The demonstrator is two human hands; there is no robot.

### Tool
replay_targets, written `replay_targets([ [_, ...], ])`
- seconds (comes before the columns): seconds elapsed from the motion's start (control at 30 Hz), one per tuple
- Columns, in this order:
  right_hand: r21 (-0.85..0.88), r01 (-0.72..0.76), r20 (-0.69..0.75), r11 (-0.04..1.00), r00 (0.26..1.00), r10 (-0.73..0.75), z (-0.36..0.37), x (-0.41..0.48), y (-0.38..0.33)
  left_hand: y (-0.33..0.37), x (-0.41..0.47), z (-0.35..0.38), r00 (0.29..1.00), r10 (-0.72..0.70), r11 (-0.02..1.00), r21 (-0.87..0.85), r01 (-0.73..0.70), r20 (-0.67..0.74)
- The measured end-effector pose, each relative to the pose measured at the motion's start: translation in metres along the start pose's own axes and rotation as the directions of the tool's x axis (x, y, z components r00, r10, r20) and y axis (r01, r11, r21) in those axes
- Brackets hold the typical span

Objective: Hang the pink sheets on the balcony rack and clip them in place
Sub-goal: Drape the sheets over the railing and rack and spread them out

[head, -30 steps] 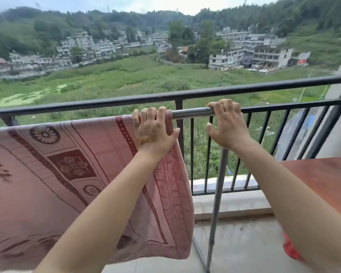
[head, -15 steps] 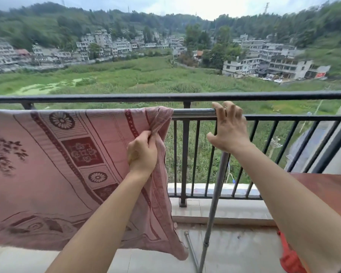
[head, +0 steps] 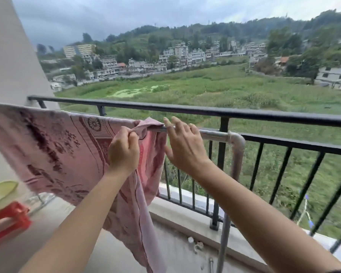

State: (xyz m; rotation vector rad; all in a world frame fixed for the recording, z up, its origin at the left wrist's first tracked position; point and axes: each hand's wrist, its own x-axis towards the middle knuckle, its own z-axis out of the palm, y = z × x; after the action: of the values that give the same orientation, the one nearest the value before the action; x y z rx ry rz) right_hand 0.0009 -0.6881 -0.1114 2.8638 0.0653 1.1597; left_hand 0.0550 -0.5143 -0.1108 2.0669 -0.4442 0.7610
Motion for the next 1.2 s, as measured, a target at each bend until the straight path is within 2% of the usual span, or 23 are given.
replay_targets([
  [0.13,0.108,0.060,0.089,0.992,0.994,-0.070,0.005,0.039,-0.015,0.009,-0.018,-0.008,0.997,0.032,0.960,0.277,-0.049,0.065],
  [0.23,0.240,0.085,0.064,0.967,0.993,-0.103,0.013,0.062,-0.012,-0.003,-0.023,-0.014,0.994,0.069,0.908,0.407,-0.096,0.081],
  [0.4,0.477,-0.094,0.055,0.874,0.996,0.077,0.021,0.075,-0.008,-0.016,-0.011,-0.026,0.982,0.187,0.894,0.415,-0.166,-0.011],
  [0.5,0.582,-0.145,0.062,0.800,0.989,0.134,0.016,0.079,-0.010,-0.018,0.003,-0.022,0.984,0.134,0.935,0.344,-0.087,-0.115],
  [0.6,0.626,-0.192,0.184,0.756,0.978,0.096,0.004,0.082,0.001,-0.020,0.012,-0.014,0.976,0.039,0.982,0.186,0.002,-0.214],
  [0.67,0.595,-0.181,0.274,0.783,0.962,0.015,-0.001,0.082,0.006,-0.020,0.014,-0.012,0.962,0.072,0.991,0.128,-0.039,-0.264],
  [0.77,0.541,-0.211,0.308,0.814,0.950,0.042,0.001,0.087,0.009,-0.022,0.016,-0.013,0.944,0.159,0.987,0.082,-0.141,-0.290],
  [0.9,0.642,-0.376,0.381,0.668,0.913,0.148,0.002,0.096,0.015,-0.042,0.014,-0.008,0.943,0.225,0.974,0.094,-0.208,-0.246],
  [0.97,0.643,-0.429,0.425,0.634,0.889,0.170,0.002,0.095,0.019,-0.052,0.008,-0.006,0.952,0.229,0.972,0.097,-0.213,-0.202],
  [1.07,0.594,-0.403,0.417,0.696,0.894,0.162,0.001,0.091,0.018,-0.060,-0.003,-0.007,0.970,0.184,0.981,0.093,-0.171,-0.159],
  [1.2,0.462,-0.186,0.327,0.867,0.945,0.028,-0.005,0.088,0.009,-0.044,-0.006,-0.014,0.971,0.163,0.985,0.086,-0.150,-0.172],
])
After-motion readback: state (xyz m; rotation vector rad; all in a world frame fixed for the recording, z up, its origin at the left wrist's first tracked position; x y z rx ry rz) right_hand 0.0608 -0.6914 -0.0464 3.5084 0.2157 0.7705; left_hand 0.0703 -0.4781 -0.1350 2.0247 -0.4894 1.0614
